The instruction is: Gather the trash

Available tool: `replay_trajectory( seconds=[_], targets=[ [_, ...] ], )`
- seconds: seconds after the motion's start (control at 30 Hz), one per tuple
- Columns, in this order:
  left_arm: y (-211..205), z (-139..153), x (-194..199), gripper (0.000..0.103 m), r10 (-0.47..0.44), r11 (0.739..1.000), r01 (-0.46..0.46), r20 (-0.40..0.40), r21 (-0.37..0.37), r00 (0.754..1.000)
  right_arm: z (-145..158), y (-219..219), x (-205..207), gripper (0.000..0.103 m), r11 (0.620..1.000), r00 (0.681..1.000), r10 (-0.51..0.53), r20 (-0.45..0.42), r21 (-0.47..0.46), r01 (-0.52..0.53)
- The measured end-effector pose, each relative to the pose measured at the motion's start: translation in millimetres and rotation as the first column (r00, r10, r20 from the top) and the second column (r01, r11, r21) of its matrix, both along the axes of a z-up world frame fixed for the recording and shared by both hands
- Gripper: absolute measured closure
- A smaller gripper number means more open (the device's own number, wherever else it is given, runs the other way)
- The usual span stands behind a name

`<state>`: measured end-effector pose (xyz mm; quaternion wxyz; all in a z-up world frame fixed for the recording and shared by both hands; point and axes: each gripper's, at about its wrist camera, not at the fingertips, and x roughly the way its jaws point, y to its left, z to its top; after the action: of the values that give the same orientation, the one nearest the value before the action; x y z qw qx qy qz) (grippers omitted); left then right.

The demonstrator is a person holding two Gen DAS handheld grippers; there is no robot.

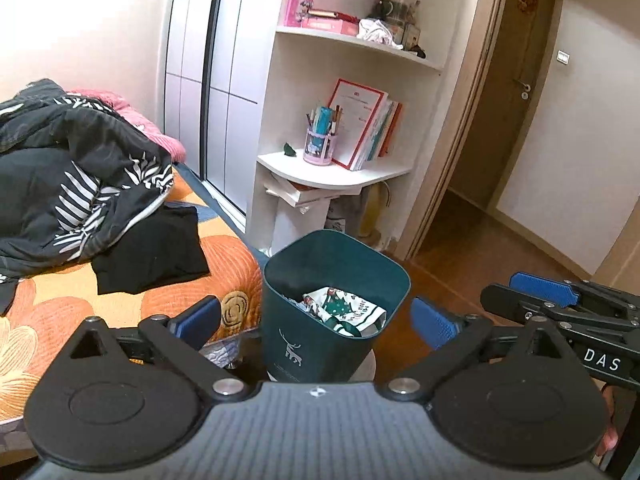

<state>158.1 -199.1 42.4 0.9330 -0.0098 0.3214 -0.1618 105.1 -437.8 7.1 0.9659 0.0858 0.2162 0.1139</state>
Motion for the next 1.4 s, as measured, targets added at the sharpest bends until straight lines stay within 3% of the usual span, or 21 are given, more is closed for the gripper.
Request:
replay_trajectory(
  seconds=[0.43,1.4],
  targets=[
    [-7,1,-26,0.001,-0.015,1.0,0.015,0.015,0.02,1.0,0,-5,-19,0.05,1.0,1.0,-0.009,0.017,0.021,0.009],
    [-3,6,-32,0.001,0.033,0.999,-0.034,0.007,0.031,0.999,4,-5,-23,0.049,1.0,1.0,-0.01,0.012,0.03,0.01]
  ],
)
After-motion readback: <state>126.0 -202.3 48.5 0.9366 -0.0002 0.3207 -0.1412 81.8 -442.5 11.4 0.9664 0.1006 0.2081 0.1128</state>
